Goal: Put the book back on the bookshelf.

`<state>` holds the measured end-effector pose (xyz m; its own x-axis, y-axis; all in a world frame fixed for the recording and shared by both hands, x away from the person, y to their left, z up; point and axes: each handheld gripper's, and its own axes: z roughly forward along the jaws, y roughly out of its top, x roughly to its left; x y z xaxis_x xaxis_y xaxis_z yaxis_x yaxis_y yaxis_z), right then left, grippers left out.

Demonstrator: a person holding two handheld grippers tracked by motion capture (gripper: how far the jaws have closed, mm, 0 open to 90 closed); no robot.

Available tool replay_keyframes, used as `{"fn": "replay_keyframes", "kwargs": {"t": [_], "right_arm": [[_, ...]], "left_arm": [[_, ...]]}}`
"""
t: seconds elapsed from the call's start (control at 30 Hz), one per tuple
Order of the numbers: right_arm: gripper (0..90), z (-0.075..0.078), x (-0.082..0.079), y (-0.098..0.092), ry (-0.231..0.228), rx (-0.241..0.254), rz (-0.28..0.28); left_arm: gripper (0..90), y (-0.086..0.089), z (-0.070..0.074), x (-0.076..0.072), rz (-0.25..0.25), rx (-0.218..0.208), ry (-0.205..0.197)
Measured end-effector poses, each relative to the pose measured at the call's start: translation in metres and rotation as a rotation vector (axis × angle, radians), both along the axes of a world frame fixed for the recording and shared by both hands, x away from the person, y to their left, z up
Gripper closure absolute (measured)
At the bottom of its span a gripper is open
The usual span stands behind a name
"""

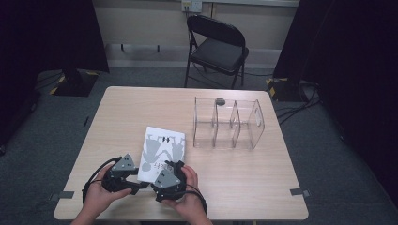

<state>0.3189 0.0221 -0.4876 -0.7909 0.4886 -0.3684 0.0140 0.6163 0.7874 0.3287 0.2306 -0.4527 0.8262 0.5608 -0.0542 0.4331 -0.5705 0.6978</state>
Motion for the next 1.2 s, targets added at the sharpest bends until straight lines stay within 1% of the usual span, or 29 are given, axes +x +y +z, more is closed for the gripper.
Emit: {"fn": "replay_keyframes", "kwargs": {"t": [0.07, 0.13, 0.17, 0.2, 0.27, 0.3, 0.37, 0.43, 0.47, 0.53, 0.63, 0.77, 0.83, 0.9, 1.0, 1.03, 1.07, 1.13, 1.2], "right_arm": [[11.3, 0.001, 0.000, 0.000, 0.008, 0.003, 0.001], [10.9, 0.003, 0.001, 0.001, 0.022, -0.008, 0.000], [10.9, 0.003, 0.001, 0.001, 0.022, -0.008, 0.000], [10.7, 0.003, 0.001, 0.000, 0.028, -0.004, 0.001], [10.7, 0.005, 0.003, -0.001, 0.050, 0.013, 0.004], [11.0, 0.006, 0.004, -0.002, 0.075, 0.036, 0.005], [11.3, 0.007, 0.007, -0.005, 0.107, 0.073, 0.010], [11.3, 0.009, 0.007, -0.006, 0.122, 0.083, 0.006], [11.1, 0.009, 0.007, -0.005, 0.121, 0.079, 0.005], [10.8, 0.008, 0.007, -0.004, 0.114, 0.073, 0.002], [10.1, 0.006, 0.006, -0.003, 0.105, 0.069, -0.003], [8.6, 0.004, 0.003, 0.001, 0.068, 0.043, -0.015], [8.6, 0.003, 0.001, 0.002, 0.053, 0.039, -0.021], [8.4, 0.001, 0.000, 0.003, 0.031, 0.019, -0.022], [8.4, -0.001, -0.001, 0.004, 0.014, 0.019, -0.023], [8.5, -0.001, -0.001, 0.004, 0.011, 0.017, -0.025], [8.4, -0.001, -0.001, 0.005, 0.007, 0.016, -0.035], [8.2, -0.002, -0.003, 0.007, -0.010, 0.001, -0.041], [8.3, -0.002, -0.003, 0.006, -0.006, 0.016, -0.044]], "left_arm": [[43.1, 0.000, 0.000, 0.000, 0.000, 0.000, -0.001], [43.2, 0.001, 0.000, 0.000, -0.001, 0.006, 0.002], [43.2, 0.000, 0.000, 0.000, 0.003, -0.003, 0.003], [43.2, 0.001, 0.000, 0.001, -0.004, -0.002, 0.003], [43.3, 0.001, 0.000, 0.001, -0.005, -0.005, 0.008], [43.3, 0.001, 0.000, 0.001, -0.006, -0.003, 0.009], [43.9, 0.002, 0.000, 0.001, -0.010, -0.009, 0.008], [44.1, 0.001, 0.001, 0.001, -0.008, -0.012, 0.009], [44.1, 0.001, 0.001, 0.002, -0.013, -0.003, 0.010], [44.1, 0.002, 0.000, 0.002, -0.012, 0.000, 0.013], [44.1, 0.001, 0.000, 0.002, -0.005, -0.010, 0.021], [44.2, 0.001, 0.001, 0.002, -0.007, -0.003, 0.019], [44.2, 0.001, 0.000, 0.002, -0.003, -0.008, 0.020], [44.2, 0.001, 0.001, 0.002, -0.008, -0.003, 0.019], [44.3, 0.001, 0.001, 0.002, -0.009, -0.001, 0.019], [44.3, 0.001, 0.001, 0.002, -0.005, -0.007, 0.020], [44.3, 0.001, 0.002, 0.002, -0.004, -0.009, 0.021], [44.3, 0.001, 0.002, 0.002, -0.005, -0.007, 0.023], [44.3, 0.001, 0.001, 0.002, -0.004, -0.012, 0.024]]}}
